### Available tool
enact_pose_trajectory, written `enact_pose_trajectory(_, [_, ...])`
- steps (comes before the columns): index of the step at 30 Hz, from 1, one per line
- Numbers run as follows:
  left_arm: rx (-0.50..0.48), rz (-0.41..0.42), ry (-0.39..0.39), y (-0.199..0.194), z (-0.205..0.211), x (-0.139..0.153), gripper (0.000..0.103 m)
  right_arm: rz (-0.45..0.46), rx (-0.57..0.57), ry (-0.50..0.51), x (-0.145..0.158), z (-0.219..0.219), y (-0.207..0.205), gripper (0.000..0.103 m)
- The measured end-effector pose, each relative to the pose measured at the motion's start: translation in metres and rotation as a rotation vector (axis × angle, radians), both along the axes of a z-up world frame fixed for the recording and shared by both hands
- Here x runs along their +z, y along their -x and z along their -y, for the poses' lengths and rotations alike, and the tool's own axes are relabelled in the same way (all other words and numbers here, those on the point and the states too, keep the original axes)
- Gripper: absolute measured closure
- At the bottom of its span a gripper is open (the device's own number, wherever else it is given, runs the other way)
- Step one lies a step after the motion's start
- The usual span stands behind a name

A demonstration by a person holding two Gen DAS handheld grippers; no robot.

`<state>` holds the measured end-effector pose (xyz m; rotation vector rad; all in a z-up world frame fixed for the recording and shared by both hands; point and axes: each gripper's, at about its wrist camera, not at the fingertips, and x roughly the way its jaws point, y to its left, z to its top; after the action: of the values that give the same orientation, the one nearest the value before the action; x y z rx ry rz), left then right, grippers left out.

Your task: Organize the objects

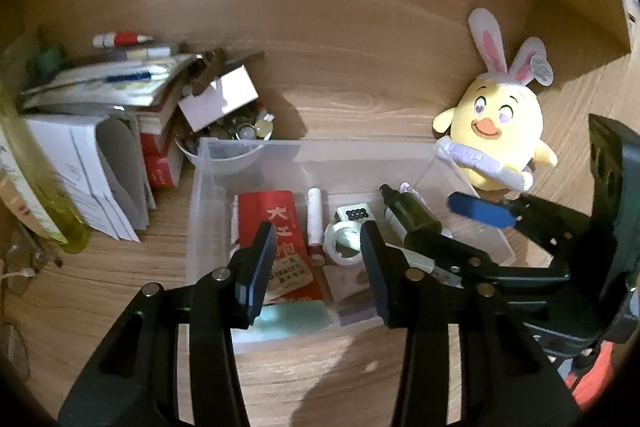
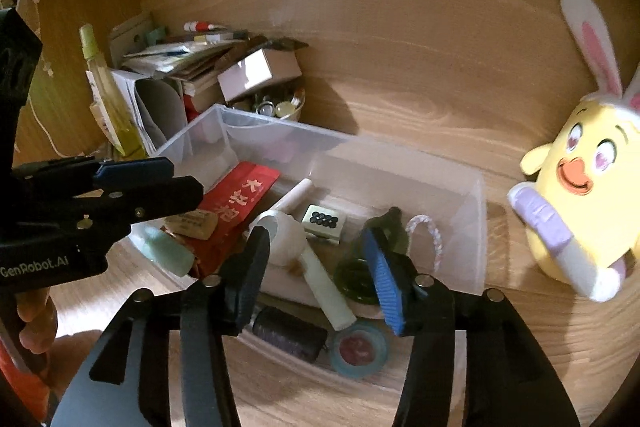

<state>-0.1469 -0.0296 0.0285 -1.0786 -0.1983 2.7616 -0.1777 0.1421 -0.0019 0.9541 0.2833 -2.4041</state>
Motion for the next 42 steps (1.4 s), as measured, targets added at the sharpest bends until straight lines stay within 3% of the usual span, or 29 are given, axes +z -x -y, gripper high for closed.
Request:
enact_pose_trajectory(4, [0.007, -0.034, 0.025, -0.013, -0.002, 0.006, 0.04, -0.041, -0.022, -0.003, 0.01, -0.01, -0.013, 0.035])
enact_pose_trajectory(10, [0.013, -0.063, 0.083, -0.033, -0.008, 0.01, 0.035, -0.067, -0.04, -0.007, 0.018, -0.022, -0.031, 0.025])
enact_pose_trajectory(13, [0.03, -0.086, 0.099, -0.045, -0.008, 0.01, 0.013, -0.078, -0.049, 0.005, 0.021, -0.027, -0.04, 0.018])
enact_pose_trajectory(14, [0.041, -0.102, 0.109, -0.049, -0.008, 0.01, 0.011, -0.08, -0.05, 0.011, 0.022, -0.029, -0.044, 0.017])
enact_pose_trajectory(21, [0.042, -0.154, 0.174, -0.074, -0.016, 0.009, 0.008, -0.127, -0.063, 0.007, 0.023, -0.036, -0.067, 0.002])
enact_pose_trajectory(42, [0.04, -0.159, 0.143, -0.093, -0.021, -0.007, 0.004, -0.101, -0.1, 0.036, 0.006, -0.047, -0.086, 0.0])
